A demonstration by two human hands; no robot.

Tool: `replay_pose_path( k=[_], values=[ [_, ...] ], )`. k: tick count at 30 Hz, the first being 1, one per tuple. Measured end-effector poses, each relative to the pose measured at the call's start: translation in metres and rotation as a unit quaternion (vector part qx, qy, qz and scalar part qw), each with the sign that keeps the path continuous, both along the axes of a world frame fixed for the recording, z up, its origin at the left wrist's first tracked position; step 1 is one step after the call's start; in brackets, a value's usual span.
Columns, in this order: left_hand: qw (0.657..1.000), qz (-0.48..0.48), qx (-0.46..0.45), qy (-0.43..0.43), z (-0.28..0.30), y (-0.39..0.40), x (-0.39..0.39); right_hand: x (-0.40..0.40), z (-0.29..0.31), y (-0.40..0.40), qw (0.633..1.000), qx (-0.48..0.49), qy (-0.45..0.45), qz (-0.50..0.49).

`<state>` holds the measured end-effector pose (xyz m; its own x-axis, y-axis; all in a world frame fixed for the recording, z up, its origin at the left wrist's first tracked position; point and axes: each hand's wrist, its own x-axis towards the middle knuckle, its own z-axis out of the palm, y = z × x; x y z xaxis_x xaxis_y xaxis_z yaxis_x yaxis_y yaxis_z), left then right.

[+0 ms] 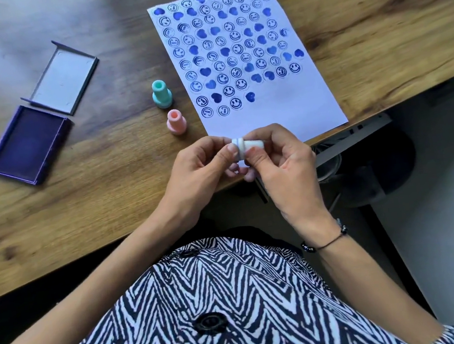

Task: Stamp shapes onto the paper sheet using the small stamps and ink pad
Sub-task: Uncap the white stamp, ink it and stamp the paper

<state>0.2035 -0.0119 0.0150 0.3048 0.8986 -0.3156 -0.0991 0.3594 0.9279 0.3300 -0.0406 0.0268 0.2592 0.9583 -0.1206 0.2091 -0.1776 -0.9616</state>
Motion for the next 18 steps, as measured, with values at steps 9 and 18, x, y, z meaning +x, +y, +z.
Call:
replay_pose_path(
  k=[9,18],
  values=[
    [0.999,0.028,0.018,-0.009,0.009,0.014,0.006,0.004,0.014,0.016,0.997,0.052,-0.057,0.014],
    [0.998,0.050,0.037,-0.001,0.002,0.016,0.004,0.025,0.011,0.033,0.999,0.044,-0.004,-0.019]
  ],
)
